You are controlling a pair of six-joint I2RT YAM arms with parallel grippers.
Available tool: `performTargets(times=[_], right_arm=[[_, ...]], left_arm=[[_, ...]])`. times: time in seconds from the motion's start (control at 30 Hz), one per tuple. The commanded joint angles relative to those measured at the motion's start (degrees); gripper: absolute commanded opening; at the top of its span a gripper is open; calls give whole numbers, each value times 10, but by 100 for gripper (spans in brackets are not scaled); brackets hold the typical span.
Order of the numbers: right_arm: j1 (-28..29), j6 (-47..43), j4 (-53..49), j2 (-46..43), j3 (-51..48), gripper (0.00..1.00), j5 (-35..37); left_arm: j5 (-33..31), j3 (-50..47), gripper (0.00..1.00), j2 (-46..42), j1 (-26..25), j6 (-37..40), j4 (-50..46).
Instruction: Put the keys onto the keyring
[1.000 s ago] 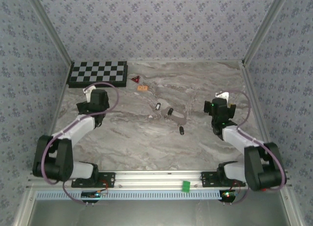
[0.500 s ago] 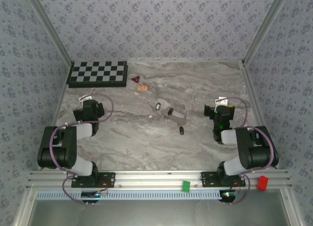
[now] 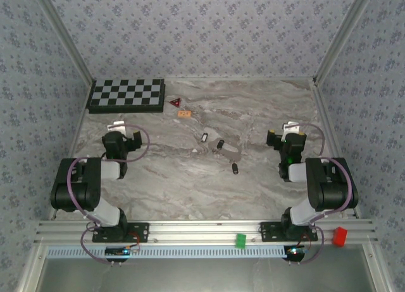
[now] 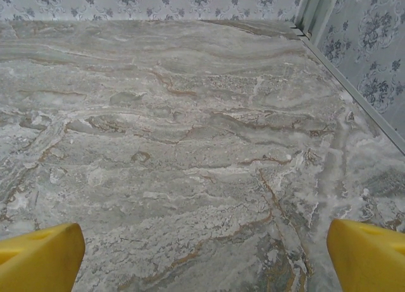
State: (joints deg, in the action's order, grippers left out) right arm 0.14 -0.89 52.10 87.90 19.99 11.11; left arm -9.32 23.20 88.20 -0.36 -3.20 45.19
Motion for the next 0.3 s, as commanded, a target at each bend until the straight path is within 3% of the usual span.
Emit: performTargets(times=[0.0, 0.27], right_arm=[[-1, 9, -8, 0, 7, 100, 12], [0, 9, -8, 0, 7, 100, 12]], left_arm=[[15, 2, 100, -3, 4, 7, 20], [38, 4, 100, -2, 3, 16, 16]])
